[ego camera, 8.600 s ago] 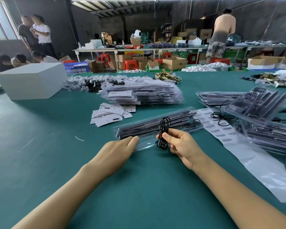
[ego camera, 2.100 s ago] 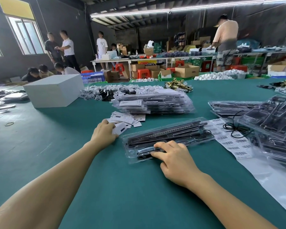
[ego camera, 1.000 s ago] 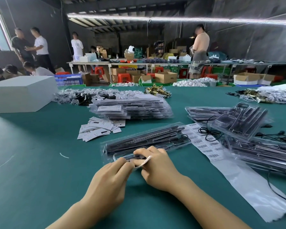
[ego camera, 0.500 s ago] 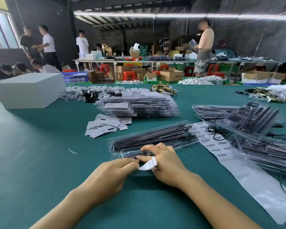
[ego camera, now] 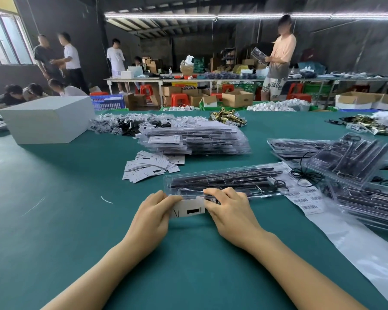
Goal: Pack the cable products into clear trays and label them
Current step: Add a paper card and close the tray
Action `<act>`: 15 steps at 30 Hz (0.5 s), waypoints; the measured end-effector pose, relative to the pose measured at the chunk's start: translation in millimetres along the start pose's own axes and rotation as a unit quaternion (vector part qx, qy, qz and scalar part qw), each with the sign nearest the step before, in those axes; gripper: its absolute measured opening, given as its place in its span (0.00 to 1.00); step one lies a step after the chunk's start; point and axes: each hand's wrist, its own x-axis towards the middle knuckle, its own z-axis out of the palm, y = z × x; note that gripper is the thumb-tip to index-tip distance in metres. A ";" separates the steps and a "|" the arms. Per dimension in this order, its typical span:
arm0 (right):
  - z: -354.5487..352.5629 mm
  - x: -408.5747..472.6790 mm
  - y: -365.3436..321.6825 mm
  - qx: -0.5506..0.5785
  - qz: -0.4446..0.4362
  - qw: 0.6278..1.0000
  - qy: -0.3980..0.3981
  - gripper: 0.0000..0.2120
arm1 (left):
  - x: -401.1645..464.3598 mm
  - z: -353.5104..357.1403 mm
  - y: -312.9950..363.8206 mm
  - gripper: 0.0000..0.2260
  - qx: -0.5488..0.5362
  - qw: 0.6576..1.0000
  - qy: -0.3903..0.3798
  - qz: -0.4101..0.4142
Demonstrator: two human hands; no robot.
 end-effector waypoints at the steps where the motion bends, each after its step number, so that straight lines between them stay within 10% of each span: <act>1: 0.8 -0.2 0.0 0.005 0.005 1.000 -0.005 0.11 | 0.3 0.7 0.0 0.16 -0.004 1.000 -0.002 -0.006; 15: -2.4 0.3 -3.9 0.009 0.004 1.000 -0.016 0.17 | 0.9 14.7 -6.1 0.11 -0.077 0.964 0.064 -0.245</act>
